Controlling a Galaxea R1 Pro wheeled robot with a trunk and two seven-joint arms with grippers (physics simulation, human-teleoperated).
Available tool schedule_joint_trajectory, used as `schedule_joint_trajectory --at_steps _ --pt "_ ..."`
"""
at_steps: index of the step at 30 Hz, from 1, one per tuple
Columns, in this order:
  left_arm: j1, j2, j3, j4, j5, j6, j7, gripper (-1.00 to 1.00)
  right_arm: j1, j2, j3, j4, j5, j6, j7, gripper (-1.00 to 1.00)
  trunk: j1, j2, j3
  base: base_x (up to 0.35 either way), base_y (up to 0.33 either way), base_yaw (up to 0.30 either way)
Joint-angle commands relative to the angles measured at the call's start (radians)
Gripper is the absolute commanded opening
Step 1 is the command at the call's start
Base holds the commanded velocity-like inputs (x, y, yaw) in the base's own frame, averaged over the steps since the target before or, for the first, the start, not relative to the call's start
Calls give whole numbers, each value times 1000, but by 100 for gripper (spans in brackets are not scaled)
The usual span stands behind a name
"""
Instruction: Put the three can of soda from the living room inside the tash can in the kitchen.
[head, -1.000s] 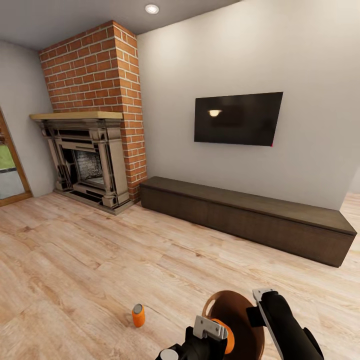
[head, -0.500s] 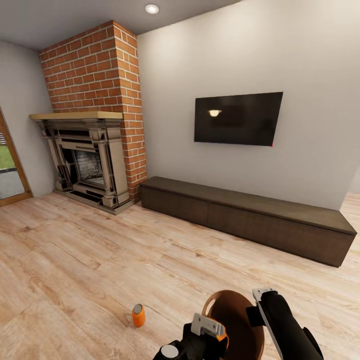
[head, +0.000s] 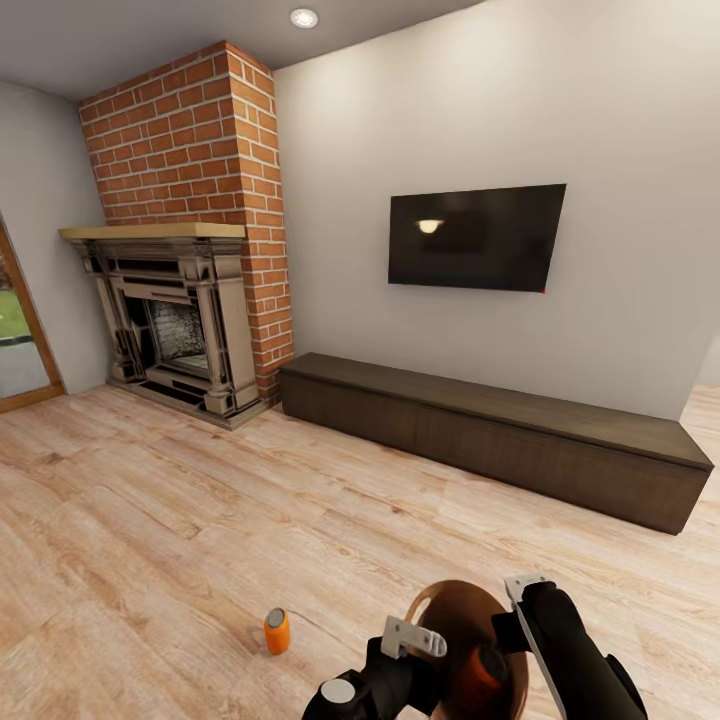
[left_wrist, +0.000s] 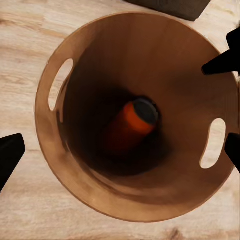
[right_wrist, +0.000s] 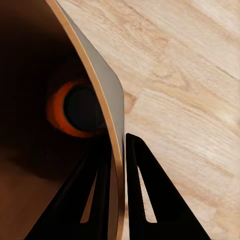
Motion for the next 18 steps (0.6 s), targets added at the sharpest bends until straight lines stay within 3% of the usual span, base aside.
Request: schedule_joint_trajectory --at_steps 1,8,13,18 --pt "0 0 0 -7 1 -1 1 100 0 -1 -2 0 -3 0 6 -100 0 0 0 0 0 0" --pt "2 1 0 -85 2 7 5 100 0 -6 -8 3 -3 0 8 -100 0 0 0 0 0 0" --pt "3 16 4 -202 2 20 75 100 0 -12 -14 5 -4 0 11 -100 0 0 0 0 0 0" --pt "4 24 7 -257 4 39 91 100 -1 -19 -19 5 -4 0 14 -100 0 0 0 0 0 0"
